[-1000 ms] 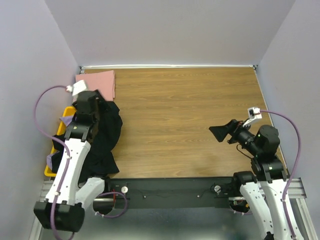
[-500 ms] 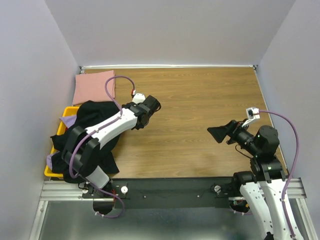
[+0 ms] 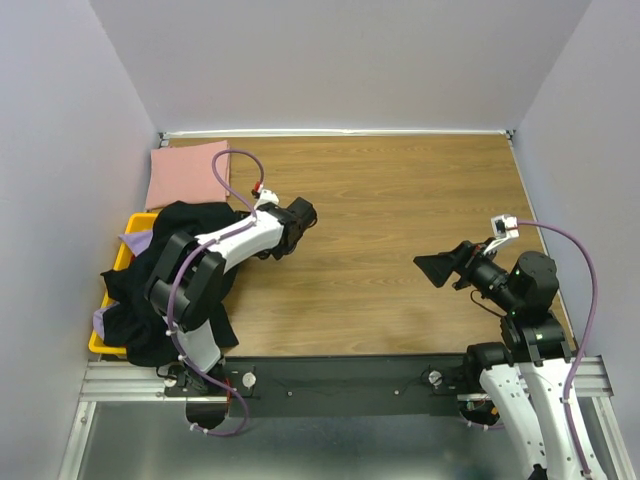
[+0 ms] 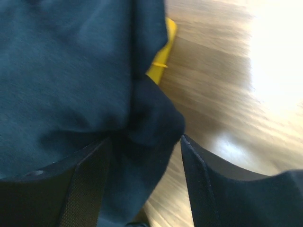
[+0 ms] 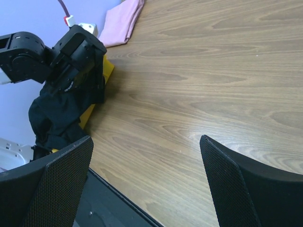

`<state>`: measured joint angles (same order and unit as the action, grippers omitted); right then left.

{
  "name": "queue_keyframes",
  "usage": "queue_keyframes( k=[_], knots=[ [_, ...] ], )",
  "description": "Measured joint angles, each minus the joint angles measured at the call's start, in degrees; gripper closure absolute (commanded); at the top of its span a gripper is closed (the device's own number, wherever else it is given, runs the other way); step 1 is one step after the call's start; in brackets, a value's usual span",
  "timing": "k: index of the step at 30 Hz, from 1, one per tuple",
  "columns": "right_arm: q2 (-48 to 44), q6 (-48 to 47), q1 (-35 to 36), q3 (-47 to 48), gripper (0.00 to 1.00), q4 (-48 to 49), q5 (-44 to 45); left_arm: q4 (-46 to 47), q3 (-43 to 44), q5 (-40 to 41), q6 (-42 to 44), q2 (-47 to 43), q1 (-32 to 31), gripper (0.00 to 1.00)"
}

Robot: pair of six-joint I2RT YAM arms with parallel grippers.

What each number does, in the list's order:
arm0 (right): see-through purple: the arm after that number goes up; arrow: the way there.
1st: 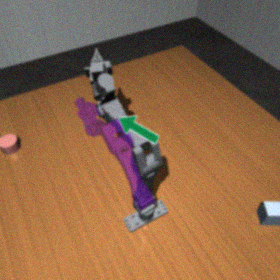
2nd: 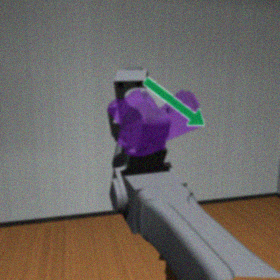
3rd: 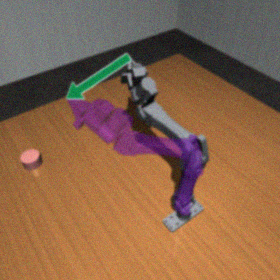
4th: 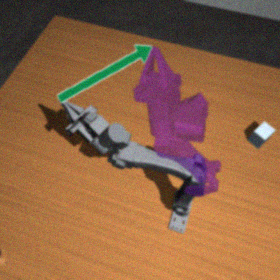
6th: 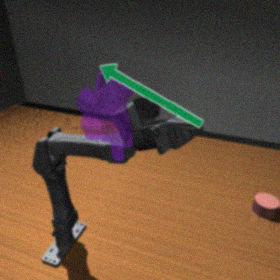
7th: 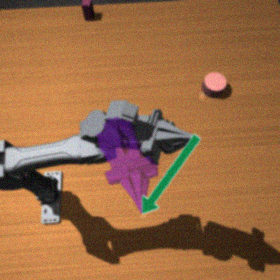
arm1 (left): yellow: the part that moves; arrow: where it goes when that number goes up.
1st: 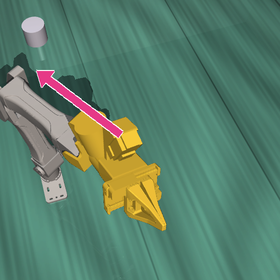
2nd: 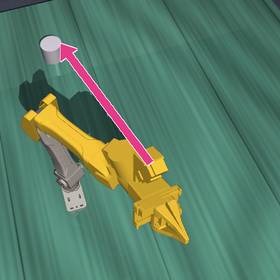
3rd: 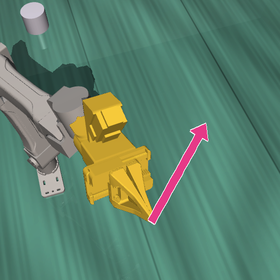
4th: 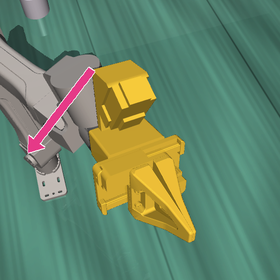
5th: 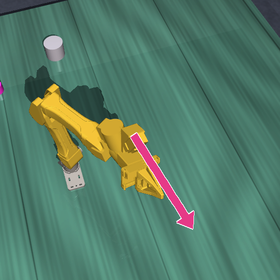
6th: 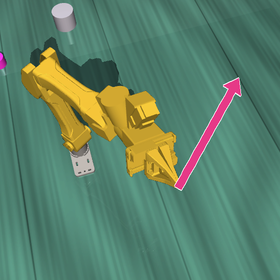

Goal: Fold and stack the t-shirts
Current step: Grab the tshirt from the pile

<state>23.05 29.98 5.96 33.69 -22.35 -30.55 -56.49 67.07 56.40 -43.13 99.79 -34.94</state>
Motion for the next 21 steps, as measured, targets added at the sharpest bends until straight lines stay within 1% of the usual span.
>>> queue_keyframes(
  k=[1, 2, 4, 5, 6, 11, 14, 16, 19, 21],
  knots=[
    [0.0, 0.0, 0.0, 0.0, 0.0, 0.0, 0.0, 0.1, 0.0, 0.3, 0.2, 0.0, 0.2, 0.46],
    [0.0, 0.0, 0.0, 0.0, 0.0, 0.0, 0.0, 0.2, 0.0, 0.9, 0.2, 0.1, 0.6, 0.58],
    [0.0, 0.0, 0.0, 0.0, 0.0, 0.0, -0.1, 0.3, 0.3, 1.6, 0.3, 0.3, 1.1, 0.74],
    [0.0, 0.0, 0.0, 0.0, 0.0, 0.0, -0.1, 0.4, 0.4, 1.9, 0.2, 0.3, 1.1, 0.91],
    [0.0, 0.0, 0.0, 0.0, 0.0, 0.0, -0.1, 0.6, 0.9, 2.0, 0.1, 0.6, 1.1, 0.99],
    [0.0, 0.0, 0.0, 0.0, 0.0, 0.0, -0.1, -0.3, 1.6, 2.7, -0.2, 0.7, 0.8, 1.0],
    [0.0, 0.0, 0.0, 0.0, 0.0, 0.0, -0.1, -2.4, 4.1, 2.8, -0.3, 0.3, 0.3, 1.0],
    [0.0, 0.0, 0.0, 0.0, 0.0, 0.0, -0.1, -4.7, 7.7, 3.0, -0.2, -0.1, -0.7, 1.0],
    [0.0, 0.0, 0.0, 0.0, 0.0, 0.0, -0.1, -6.9, 19.3, 3.0, 2.3, -1.4, -4.2, 1.0],
    [0.1, 0.0, 0.0, 0.0, 0.0, 0.0, -0.1, -7.6, 25.3, 2.7, 3.5, -2.7, -5.9, 1.0]
  ],
)
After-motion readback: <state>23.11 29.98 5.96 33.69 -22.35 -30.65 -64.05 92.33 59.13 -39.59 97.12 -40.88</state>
